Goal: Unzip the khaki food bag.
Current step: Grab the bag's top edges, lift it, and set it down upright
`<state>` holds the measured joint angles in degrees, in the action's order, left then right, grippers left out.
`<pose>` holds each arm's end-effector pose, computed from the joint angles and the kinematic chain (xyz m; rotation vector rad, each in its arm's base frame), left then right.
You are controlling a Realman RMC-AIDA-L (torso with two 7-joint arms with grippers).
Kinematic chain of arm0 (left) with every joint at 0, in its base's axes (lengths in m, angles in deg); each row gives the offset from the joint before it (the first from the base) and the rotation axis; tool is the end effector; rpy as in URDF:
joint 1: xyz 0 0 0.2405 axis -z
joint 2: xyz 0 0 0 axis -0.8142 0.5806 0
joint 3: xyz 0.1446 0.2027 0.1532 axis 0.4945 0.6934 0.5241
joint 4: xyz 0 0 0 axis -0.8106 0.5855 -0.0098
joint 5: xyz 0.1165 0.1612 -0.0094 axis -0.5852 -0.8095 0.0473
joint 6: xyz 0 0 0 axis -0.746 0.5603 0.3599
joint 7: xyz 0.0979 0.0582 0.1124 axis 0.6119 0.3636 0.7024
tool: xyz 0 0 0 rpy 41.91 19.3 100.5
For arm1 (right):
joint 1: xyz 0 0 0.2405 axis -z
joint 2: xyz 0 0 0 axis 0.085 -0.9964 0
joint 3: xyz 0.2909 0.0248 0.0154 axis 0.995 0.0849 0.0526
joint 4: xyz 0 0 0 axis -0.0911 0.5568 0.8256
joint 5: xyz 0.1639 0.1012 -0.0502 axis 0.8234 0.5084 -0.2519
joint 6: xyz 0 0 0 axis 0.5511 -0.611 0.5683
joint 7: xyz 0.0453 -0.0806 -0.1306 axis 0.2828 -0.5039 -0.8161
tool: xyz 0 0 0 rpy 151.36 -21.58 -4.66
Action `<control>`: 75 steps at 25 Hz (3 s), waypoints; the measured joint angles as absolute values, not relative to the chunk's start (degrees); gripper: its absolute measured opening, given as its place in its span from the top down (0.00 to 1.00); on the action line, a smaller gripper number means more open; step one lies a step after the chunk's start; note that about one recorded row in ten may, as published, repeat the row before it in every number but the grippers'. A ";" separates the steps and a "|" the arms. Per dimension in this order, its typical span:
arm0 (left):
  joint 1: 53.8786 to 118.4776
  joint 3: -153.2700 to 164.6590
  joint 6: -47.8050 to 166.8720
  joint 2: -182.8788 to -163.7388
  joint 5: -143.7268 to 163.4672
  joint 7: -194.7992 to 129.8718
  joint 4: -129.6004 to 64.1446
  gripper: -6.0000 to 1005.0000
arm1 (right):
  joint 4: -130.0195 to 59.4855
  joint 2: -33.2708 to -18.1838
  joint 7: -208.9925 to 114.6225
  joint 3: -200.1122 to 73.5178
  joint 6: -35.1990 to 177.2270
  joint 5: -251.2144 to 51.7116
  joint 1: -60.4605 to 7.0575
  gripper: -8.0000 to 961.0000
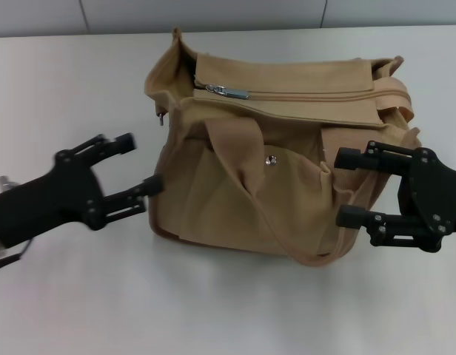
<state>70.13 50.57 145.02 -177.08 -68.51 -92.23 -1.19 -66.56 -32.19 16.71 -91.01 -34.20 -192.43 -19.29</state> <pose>-0.3069 0.2747 -0.0252 -2.5059 -0.4584 -0.9865 0.2630 0.2698 -0.0089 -2.7660 0.3361 1.2206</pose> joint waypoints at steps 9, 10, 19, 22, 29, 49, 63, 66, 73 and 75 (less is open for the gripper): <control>75.31 50.29 144.02 -177.18 -65.76 -82.42 -11.14 0.27 | -65.11 -32.20 16.70 -91.01 -33.66 -192.43 -18.57 0.19; 75.33 50.29 144.01 -177.18 -65.59 -82.24 -11.21 0.27 | -65.10 -32.20 16.70 -91.01 -33.65 -192.42 -18.35 0.19; 75.43 50.59 143.93 -177.22 -65.41 -81.82 -11.30 0.66 | -65.09 -32.19 16.64 -90.68 -33.62 -192.42 -17.34 0.19; 75.28 50.43 144.09 -177.22 -65.41 -81.77 -11.30 0.76 | -65.09 -32.19 16.62 -90.32 -33.61 -192.43 -17.28 0.19; 75.00 50.17 144.36 -177.08 -64.70 -81.73 -11.29 0.92 | -65.05 -32.20 16.62 -90.16 -33.29 -192.45 -17.00 0.19; 79.06 41.26 154.23 -172.91 -62.46 -89.07 1.23 0.93 | -59.79 -32.09 17.66 -83.53 -32.35 -188.64 -17.87 0.19; 80.91 55.60 151.22 -177.33 -63.89 -67.44 -13.86 0.93 | -55.62 -31.94 16.67 -87.62 -27.70 -185.06 -18.04 0.20; 80.14 55.53 151.49 -177.42 -63.81 -65.80 -14.75 0.93 | -56.98 -31.60 15.98 -89.66 -27.58 -185.23 -17.22 0.21; 79.36 56.57 152.25 -177.37 -63.73 -65.89 -15.18 0.93 | -57.87 -32.13 9.94 -91.50 -24.91 -190.31 -17.99 0.21; 79.44 57.05 152.28 -177.39 -63.72 -65.80 -15.44 0.93 | -56.90 -32.27 8.78 -92.27 -23.59 -190.33 -19.02 0.21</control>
<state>79.44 57.05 152.28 -177.39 -63.72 -65.80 -15.44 -56.90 -32.27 8.78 -92.27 -23.59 -190.33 -19.02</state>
